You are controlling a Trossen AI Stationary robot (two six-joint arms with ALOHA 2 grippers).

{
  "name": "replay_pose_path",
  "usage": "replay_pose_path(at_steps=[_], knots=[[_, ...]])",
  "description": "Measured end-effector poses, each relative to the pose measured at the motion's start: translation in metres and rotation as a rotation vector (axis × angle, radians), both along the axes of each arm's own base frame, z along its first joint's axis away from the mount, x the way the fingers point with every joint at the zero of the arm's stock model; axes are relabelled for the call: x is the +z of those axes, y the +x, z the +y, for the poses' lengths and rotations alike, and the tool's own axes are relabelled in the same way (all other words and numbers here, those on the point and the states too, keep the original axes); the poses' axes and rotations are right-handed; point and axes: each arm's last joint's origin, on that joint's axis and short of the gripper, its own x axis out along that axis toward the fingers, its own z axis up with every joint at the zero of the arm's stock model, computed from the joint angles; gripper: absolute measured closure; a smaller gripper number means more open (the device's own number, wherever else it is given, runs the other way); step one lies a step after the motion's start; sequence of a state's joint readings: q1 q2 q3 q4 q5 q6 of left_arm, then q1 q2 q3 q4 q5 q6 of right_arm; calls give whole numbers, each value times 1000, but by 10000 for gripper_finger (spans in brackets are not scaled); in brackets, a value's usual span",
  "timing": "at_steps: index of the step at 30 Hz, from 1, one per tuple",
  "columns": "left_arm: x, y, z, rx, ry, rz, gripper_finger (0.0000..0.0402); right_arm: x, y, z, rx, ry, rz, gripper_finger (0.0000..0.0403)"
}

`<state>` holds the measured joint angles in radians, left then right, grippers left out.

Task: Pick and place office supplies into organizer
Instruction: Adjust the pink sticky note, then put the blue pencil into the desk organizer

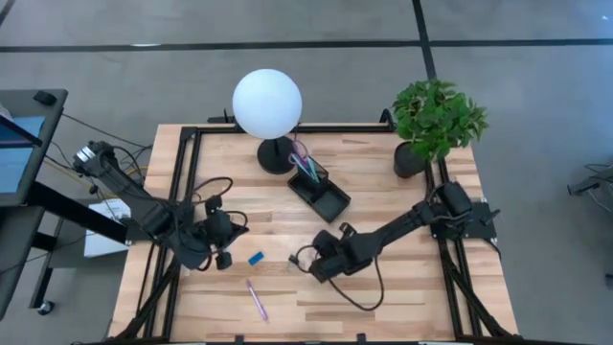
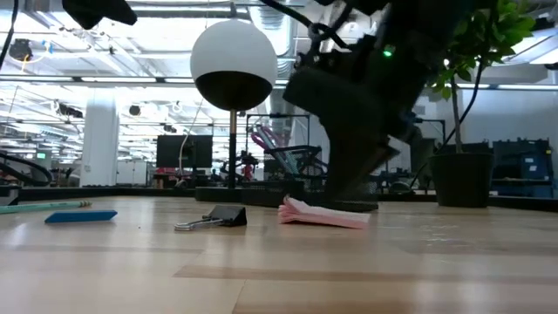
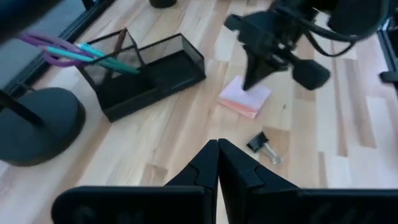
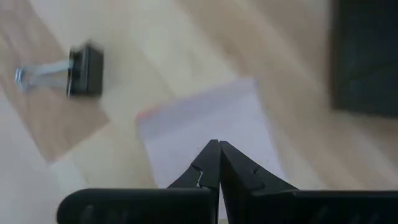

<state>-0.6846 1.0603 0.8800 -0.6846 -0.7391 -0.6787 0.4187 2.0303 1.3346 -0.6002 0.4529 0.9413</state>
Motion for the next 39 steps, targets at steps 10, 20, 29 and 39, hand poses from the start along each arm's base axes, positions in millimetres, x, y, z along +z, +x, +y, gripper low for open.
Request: replay_pose_path(at_steps=[10, 20, 29, 39], knots=[[-27, 10, -7, 151, -7, 90, 392, 35, -6, 34, 155, -65, -216, 403], [-69, 18, 1, 440, -5, 333, 302, 69, -22, 71, 318, -118, -396, 403], [-116, 27, 7, 842, -5, 491, 232, 63, -34, 89, 332, -87, -389, 403], [-151, 37, 14, 966, 64, 663, 232, 64, -43, 100, 327, -141, -417, 403]])
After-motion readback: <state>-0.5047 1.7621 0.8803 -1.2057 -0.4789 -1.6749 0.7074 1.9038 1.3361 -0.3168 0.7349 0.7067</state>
